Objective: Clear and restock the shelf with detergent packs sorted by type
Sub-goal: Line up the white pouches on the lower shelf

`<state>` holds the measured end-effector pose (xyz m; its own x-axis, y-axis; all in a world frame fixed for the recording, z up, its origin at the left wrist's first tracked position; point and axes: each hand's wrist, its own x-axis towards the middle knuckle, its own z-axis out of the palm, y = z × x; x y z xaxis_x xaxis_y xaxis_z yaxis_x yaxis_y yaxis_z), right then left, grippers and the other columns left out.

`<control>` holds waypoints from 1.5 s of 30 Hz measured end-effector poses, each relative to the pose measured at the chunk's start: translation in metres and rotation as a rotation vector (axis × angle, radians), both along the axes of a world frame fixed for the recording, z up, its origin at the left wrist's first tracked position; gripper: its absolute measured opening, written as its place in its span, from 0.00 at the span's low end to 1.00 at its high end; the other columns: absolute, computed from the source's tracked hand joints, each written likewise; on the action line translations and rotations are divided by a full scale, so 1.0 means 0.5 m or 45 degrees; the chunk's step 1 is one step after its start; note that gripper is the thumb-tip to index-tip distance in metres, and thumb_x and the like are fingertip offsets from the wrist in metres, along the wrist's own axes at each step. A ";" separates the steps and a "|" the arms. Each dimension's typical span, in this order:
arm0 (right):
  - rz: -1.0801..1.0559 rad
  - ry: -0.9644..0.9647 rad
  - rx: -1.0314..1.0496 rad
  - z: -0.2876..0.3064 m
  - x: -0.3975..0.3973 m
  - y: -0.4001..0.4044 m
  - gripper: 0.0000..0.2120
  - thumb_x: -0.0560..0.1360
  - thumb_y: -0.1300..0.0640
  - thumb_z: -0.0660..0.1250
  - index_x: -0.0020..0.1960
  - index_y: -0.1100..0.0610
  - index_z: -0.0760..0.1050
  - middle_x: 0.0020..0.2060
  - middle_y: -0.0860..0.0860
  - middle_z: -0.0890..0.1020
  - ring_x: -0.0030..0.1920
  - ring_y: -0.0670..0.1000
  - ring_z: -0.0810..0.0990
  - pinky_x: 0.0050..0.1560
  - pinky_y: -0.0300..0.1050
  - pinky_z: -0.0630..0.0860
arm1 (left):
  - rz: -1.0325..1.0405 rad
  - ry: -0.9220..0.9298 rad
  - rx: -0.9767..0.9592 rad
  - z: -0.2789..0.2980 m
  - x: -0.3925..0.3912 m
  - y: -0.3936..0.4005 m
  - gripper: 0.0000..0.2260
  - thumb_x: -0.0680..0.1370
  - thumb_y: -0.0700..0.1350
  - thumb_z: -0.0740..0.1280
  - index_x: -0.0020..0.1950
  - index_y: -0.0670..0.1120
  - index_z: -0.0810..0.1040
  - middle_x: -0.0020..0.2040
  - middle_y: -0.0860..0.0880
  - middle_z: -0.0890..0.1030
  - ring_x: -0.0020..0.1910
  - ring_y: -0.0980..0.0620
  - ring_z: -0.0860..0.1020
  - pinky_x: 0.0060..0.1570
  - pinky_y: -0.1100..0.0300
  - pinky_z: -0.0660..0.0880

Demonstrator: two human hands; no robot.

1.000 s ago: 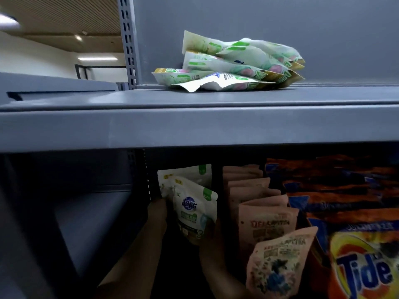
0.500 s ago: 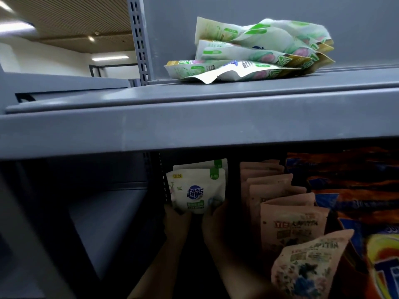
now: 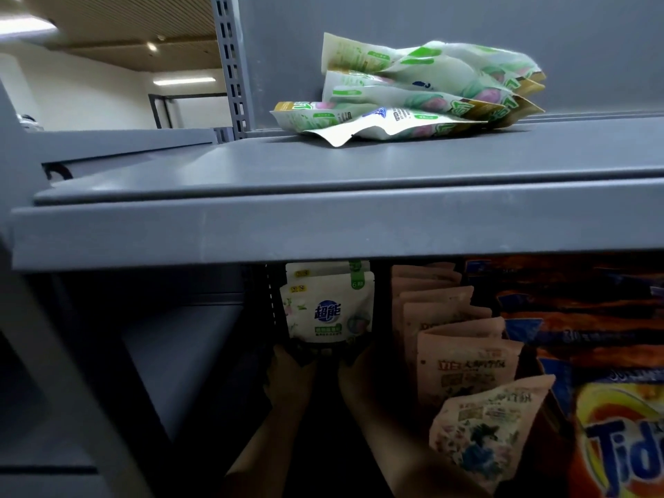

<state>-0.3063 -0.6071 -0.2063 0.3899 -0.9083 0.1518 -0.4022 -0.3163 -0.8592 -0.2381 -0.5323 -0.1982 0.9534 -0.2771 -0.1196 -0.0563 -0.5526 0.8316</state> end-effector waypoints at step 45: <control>0.053 -0.002 -0.568 0.769 -0.403 -0.130 0.08 0.73 0.59 0.60 0.49 0.54 0.75 0.50 0.54 0.80 0.50 0.58 0.75 0.42 0.45 0.68 | -0.106 -1.073 0.036 0.797 -0.267 0.027 0.13 0.77 0.46 0.57 0.58 0.51 0.77 0.56 0.51 0.79 0.57 0.46 0.73 0.52 0.53 0.72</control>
<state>-0.5077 -0.6718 0.1781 0.4242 -0.7375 0.5256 -0.3805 -0.6718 -0.6356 -0.3718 -0.5188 0.2004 0.7032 -0.3581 0.6142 -0.6928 -0.5390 0.4790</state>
